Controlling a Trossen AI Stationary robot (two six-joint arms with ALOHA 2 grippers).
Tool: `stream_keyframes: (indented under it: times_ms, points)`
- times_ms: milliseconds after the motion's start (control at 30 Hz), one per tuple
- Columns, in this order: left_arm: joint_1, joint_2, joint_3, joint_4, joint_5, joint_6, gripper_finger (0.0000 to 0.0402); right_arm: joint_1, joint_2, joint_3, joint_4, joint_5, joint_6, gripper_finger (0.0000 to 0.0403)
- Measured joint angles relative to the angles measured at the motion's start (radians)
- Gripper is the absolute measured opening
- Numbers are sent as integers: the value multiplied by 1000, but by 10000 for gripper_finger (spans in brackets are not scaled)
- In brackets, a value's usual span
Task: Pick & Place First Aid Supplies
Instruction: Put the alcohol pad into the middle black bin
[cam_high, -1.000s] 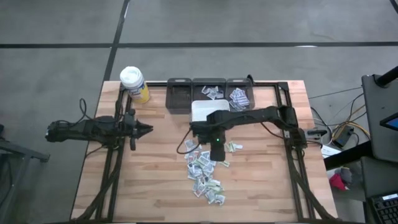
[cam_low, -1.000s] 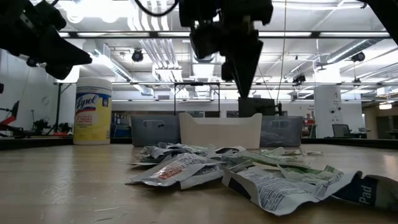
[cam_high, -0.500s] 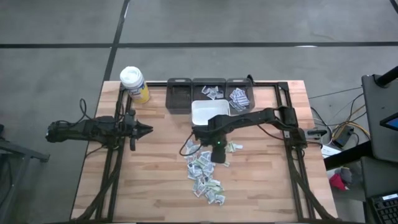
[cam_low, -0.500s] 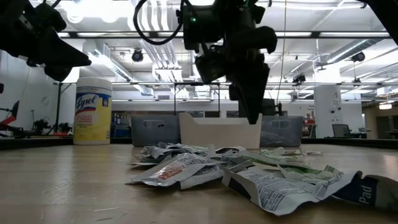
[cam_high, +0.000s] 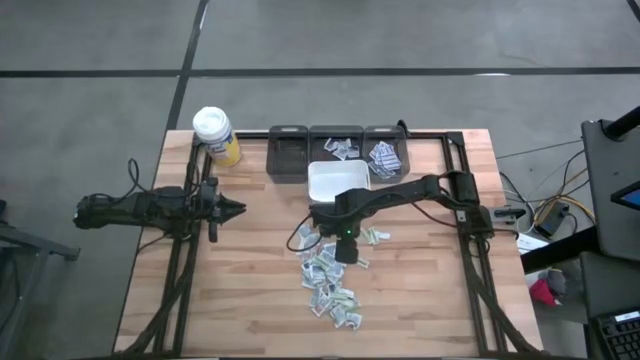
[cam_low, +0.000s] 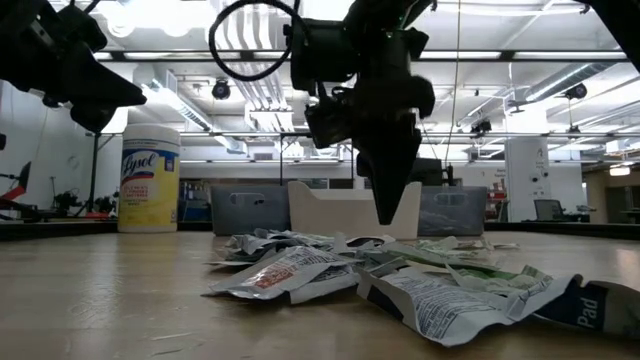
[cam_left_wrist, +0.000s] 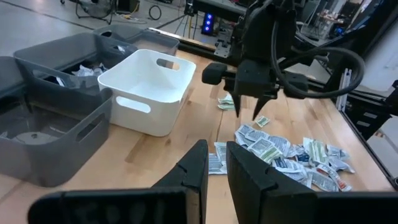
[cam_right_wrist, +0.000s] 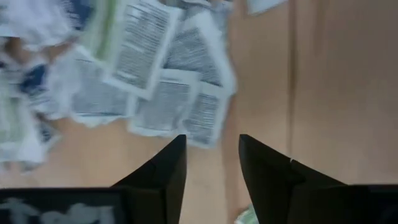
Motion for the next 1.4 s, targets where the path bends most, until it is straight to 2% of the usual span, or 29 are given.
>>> stream_keyframes:
  times_ms: [100, 400, 1133, 1400]
  points:
    - [0, 0, 0, 0, 0, 0, 53, -1, 1, -10, 13, 33, 0, 146]
    - [0, 0, 0, 0, 0, -2, 53, -1, 1, -34, 52, 33, 28, 139]
    - [0, 1, 0, 1, -1, -24, 53, 0, -2, -125, 154, 36, 105, 157]
    - [0, 1, 0, 8, -1, -32, 53, 5, -3, -135, 155, 125, 158, 154]
